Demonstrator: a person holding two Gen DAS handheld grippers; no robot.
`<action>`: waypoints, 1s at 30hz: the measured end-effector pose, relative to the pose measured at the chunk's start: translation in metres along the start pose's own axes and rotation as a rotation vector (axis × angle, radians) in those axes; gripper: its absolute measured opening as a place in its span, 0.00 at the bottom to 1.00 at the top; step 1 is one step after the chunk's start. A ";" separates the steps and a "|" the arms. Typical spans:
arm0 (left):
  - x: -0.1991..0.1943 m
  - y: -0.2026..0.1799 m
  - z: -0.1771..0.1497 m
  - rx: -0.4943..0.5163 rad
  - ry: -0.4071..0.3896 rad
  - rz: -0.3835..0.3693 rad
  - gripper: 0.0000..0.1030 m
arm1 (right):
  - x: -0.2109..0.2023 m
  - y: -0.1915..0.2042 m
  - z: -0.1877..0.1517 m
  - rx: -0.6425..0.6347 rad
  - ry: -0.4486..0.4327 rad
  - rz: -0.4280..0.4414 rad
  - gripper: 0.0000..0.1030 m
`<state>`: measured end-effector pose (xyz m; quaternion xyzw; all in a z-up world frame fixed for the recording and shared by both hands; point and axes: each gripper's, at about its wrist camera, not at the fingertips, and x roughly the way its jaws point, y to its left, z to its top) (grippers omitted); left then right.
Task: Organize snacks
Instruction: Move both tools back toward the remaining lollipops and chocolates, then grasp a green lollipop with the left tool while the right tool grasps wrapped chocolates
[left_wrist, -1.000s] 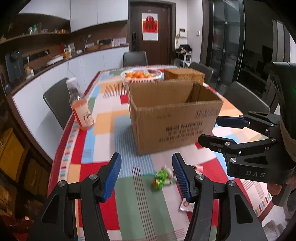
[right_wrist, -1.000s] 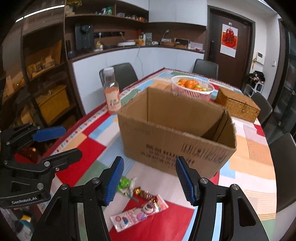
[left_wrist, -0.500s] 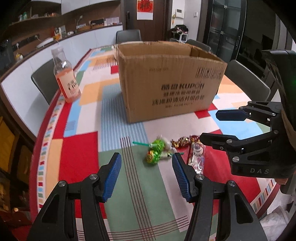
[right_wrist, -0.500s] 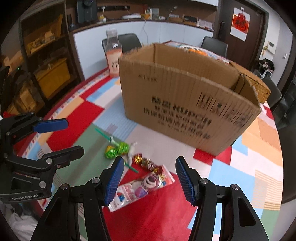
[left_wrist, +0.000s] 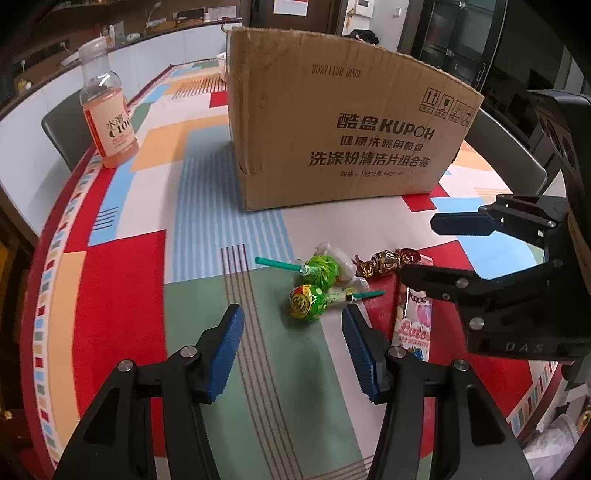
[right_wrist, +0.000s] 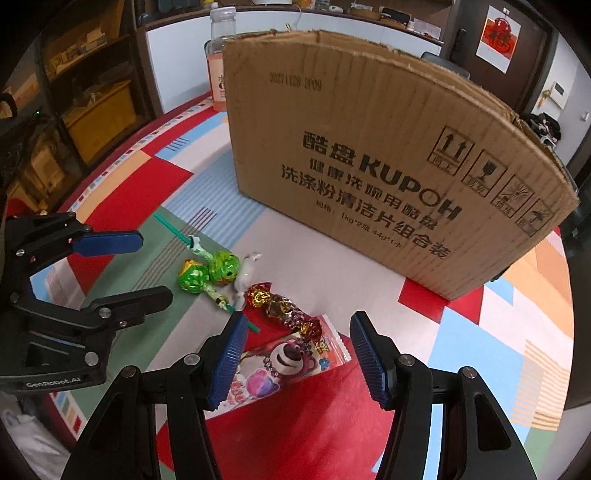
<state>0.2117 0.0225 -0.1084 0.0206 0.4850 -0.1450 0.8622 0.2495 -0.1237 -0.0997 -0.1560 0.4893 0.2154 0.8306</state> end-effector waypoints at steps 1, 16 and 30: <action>0.002 0.000 0.001 -0.002 0.002 -0.006 0.51 | 0.002 0.000 0.001 0.000 0.002 0.003 0.57; 0.030 0.005 0.008 -0.072 0.045 -0.066 0.35 | 0.031 0.005 0.009 -0.032 0.045 0.036 0.46; 0.036 0.007 0.014 -0.086 0.033 -0.084 0.25 | 0.044 0.012 0.012 -0.025 0.047 0.047 0.27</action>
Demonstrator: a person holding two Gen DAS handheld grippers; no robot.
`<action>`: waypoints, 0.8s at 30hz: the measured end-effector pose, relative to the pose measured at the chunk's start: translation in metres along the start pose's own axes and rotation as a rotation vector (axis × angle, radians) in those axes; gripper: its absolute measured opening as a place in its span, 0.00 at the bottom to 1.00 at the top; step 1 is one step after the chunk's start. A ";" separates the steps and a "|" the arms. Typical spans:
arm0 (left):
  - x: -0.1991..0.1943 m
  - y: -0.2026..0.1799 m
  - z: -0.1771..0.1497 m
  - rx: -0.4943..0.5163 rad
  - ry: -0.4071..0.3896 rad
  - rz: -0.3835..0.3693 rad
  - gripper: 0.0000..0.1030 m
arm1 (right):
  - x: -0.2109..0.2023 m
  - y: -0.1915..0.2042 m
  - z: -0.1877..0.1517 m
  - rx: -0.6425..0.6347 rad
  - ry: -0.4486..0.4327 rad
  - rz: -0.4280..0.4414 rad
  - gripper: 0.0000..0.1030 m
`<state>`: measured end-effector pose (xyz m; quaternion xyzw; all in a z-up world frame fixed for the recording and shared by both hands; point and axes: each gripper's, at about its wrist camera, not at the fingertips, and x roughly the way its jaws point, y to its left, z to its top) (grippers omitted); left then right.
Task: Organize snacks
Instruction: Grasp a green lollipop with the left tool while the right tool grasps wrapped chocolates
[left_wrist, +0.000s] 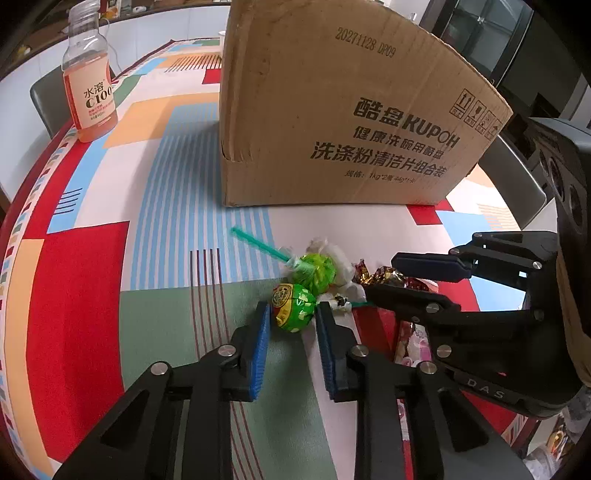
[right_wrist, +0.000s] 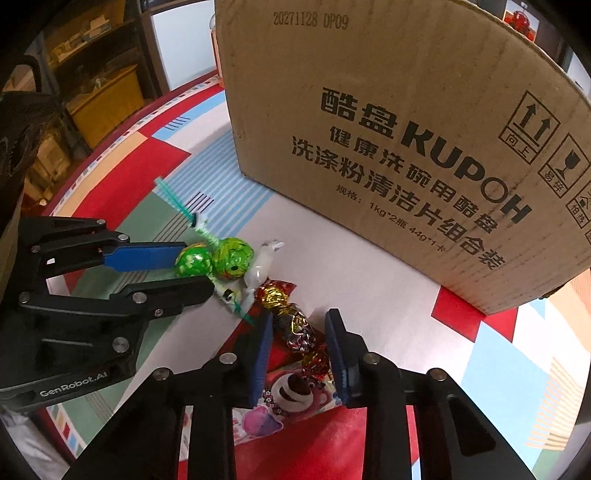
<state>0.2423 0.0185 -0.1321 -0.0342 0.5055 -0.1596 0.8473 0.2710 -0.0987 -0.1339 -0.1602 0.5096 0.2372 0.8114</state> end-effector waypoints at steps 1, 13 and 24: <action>0.000 0.000 0.000 0.002 -0.002 0.003 0.25 | -0.003 -0.002 -0.001 0.001 -0.003 -0.002 0.27; -0.023 -0.008 -0.006 0.047 -0.056 0.054 0.24 | -0.021 -0.006 -0.009 0.038 -0.049 -0.006 0.19; -0.065 -0.025 -0.001 0.078 -0.160 0.065 0.24 | -0.075 -0.009 -0.012 0.077 -0.182 -0.042 0.19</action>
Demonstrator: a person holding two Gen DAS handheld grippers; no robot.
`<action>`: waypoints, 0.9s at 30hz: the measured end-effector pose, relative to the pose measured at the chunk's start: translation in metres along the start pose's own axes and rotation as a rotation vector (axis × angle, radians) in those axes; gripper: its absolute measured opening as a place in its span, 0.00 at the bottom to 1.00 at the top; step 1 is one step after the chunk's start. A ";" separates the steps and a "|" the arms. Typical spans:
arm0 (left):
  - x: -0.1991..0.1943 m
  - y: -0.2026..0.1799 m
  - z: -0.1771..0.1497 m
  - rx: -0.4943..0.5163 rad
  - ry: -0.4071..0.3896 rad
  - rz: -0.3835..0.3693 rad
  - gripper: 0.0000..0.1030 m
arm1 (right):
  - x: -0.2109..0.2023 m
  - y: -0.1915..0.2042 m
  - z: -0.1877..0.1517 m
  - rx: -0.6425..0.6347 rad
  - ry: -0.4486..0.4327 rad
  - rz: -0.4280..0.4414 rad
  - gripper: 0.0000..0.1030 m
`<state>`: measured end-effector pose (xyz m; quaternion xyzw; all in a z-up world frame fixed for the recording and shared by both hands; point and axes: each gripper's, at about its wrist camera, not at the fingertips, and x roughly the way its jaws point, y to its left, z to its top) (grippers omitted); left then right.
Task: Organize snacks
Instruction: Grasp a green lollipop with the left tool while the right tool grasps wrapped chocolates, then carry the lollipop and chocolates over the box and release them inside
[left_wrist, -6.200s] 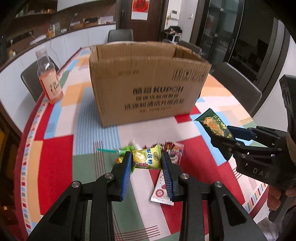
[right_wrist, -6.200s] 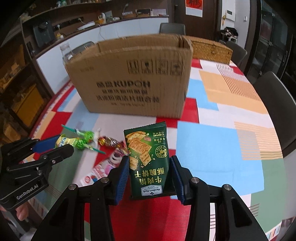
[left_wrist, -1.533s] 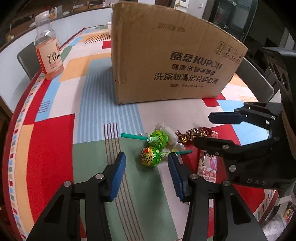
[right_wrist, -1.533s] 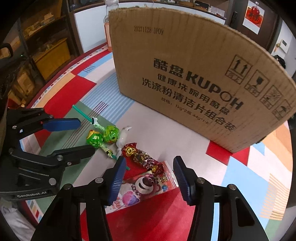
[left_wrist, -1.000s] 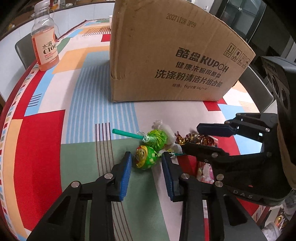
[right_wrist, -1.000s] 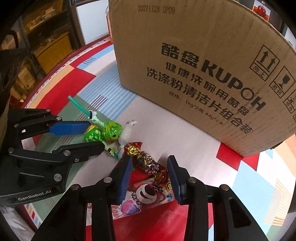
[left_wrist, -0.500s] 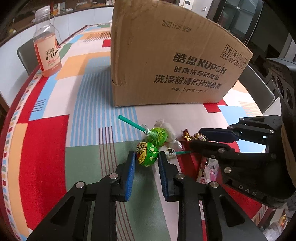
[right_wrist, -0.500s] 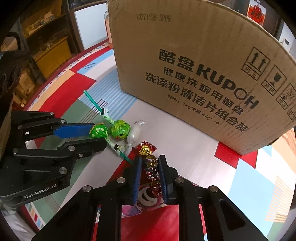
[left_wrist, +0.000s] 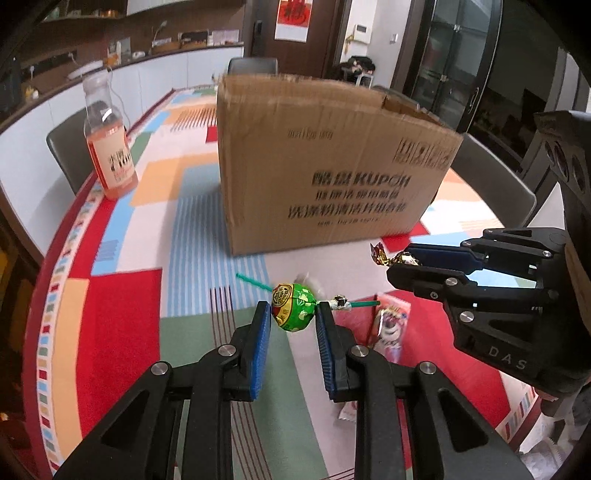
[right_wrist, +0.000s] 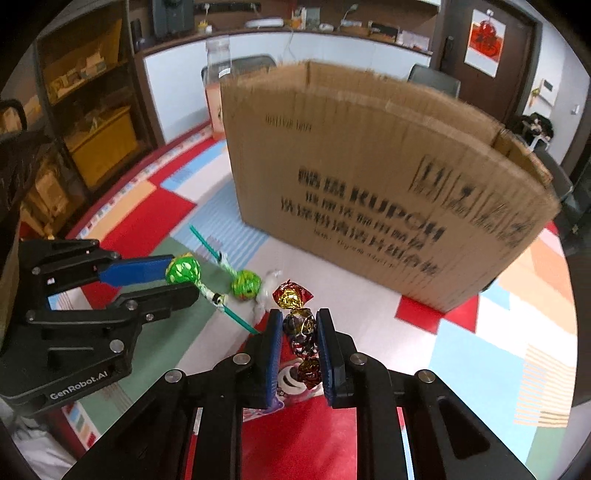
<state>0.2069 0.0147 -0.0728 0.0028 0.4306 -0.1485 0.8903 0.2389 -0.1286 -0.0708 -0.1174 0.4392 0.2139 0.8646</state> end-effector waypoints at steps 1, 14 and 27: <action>-0.004 -0.001 0.003 0.001 -0.012 -0.004 0.24 | -0.006 -0.001 0.002 0.007 -0.015 0.002 0.19; -0.050 -0.011 0.046 0.029 -0.185 0.014 0.24 | -0.071 -0.009 0.031 0.052 -0.218 -0.023 0.19; -0.077 -0.017 0.099 0.050 -0.327 0.034 0.25 | -0.098 -0.026 0.069 0.106 -0.351 -0.055 0.19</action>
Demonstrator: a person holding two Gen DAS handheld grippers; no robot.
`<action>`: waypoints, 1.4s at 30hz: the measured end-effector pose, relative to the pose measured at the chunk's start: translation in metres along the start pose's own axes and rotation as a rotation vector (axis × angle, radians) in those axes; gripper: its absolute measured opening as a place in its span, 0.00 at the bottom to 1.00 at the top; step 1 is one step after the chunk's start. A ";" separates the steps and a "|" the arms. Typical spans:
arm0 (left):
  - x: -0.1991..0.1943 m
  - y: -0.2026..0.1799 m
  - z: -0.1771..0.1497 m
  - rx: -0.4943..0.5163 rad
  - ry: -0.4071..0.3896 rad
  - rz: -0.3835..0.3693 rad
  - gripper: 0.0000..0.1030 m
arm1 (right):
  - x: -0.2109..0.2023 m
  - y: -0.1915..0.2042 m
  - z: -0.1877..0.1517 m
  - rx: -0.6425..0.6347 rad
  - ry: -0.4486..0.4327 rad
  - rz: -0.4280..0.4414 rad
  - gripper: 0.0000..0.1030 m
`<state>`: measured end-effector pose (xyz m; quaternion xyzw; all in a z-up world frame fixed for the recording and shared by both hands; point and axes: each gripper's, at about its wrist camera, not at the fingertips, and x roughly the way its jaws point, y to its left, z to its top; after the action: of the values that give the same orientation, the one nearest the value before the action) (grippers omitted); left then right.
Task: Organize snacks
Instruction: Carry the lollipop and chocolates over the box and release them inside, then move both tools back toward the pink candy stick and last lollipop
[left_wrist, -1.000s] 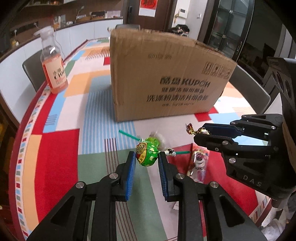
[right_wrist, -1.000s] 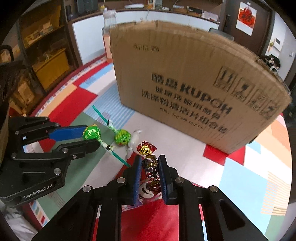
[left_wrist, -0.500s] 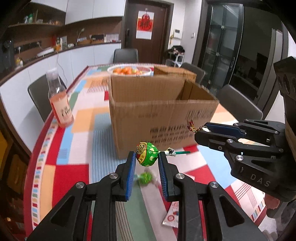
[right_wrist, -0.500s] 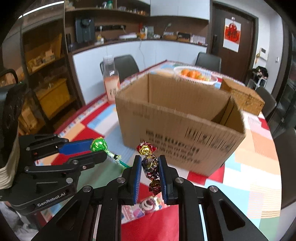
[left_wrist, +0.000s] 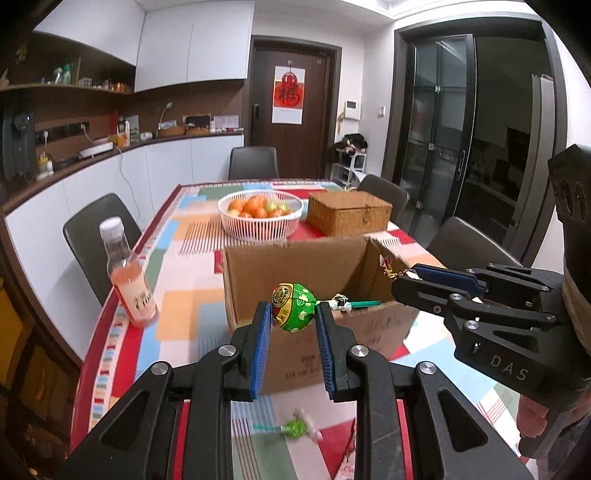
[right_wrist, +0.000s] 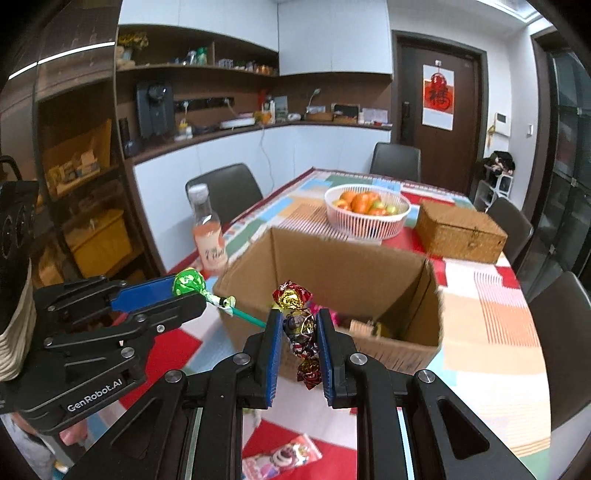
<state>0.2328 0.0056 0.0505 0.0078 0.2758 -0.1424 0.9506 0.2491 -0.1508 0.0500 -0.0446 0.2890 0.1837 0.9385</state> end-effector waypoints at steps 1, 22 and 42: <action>0.002 0.001 0.004 0.001 -0.005 0.002 0.25 | 0.000 -0.002 0.003 0.002 -0.005 -0.001 0.19; 0.063 0.012 0.048 0.027 0.038 0.040 0.25 | 0.050 -0.036 0.039 0.049 0.033 -0.062 0.19; 0.018 -0.010 0.019 0.085 0.022 0.024 0.45 | 0.011 -0.020 0.007 0.036 0.025 -0.077 0.42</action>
<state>0.2539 -0.0109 0.0577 0.0533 0.2799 -0.1423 0.9479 0.2687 -0.1645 0.0491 -0.0413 0.3019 0.1416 0.9419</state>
